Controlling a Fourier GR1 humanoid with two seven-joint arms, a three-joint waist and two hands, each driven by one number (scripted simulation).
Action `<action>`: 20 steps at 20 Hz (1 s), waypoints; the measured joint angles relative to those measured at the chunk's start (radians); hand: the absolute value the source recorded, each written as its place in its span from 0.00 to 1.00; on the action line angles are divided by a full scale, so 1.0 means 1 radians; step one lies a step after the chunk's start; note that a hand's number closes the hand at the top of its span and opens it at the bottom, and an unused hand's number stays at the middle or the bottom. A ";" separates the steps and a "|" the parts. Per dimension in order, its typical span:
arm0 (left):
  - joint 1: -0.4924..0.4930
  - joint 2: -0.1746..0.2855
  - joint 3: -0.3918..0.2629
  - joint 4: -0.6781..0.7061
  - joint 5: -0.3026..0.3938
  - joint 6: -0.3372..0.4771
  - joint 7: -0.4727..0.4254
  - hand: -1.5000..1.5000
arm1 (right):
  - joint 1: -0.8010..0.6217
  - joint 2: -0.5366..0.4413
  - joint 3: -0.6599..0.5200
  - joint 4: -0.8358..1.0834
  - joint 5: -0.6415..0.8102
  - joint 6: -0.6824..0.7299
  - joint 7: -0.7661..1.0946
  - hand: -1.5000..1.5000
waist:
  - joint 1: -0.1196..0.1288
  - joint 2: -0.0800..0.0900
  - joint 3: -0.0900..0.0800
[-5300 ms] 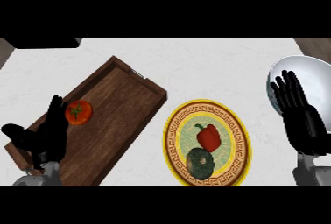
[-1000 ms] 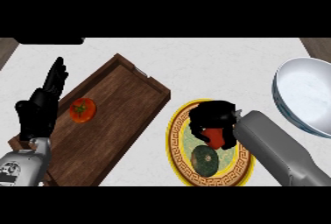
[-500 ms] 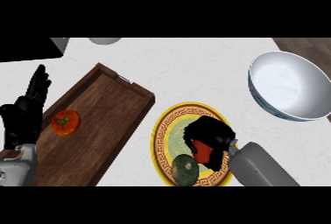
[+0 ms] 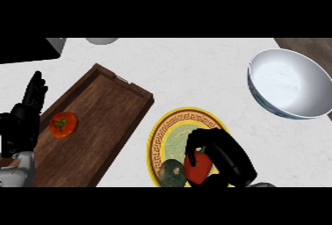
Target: Pick the bell pepper from the plate and place it in the bowl
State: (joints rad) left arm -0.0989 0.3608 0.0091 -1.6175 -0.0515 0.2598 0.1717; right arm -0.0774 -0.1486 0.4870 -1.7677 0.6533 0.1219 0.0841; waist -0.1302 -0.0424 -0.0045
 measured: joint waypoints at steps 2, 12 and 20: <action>-0.008 -0.001 -0.002 -0.003 -0.003 0.001 0.001 0.50 | 0.056 -0.015 -0.016 -0.130 0.024 -0.015 0.081 1.00 | 0.008 0.006 0.000; -0.073 -0.033 -0.040 0.008 -0.014 -0.035 -0.008 0.50 | 0.181 -0.059 -0.258 -0.542 -0.023 0.025 0.358 1.00 | 0.100 0.036 0.004; -0.101 -0.048 -0.038 0.012 -0.030 -0.054 -0.006 0.50 | 0.045 -0.118 -0.625 -0.368 -0.249 0.014 0.256 1.00 | 0.127 0.043 0.005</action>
State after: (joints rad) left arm -0.2001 0.3131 -0.0291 -1.6051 -0.0815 0.2057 0.1659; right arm -0.0324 -0.2670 -0.1375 -2.1353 0.4044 0.1355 0.3398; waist -0.0031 0.0005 0.0007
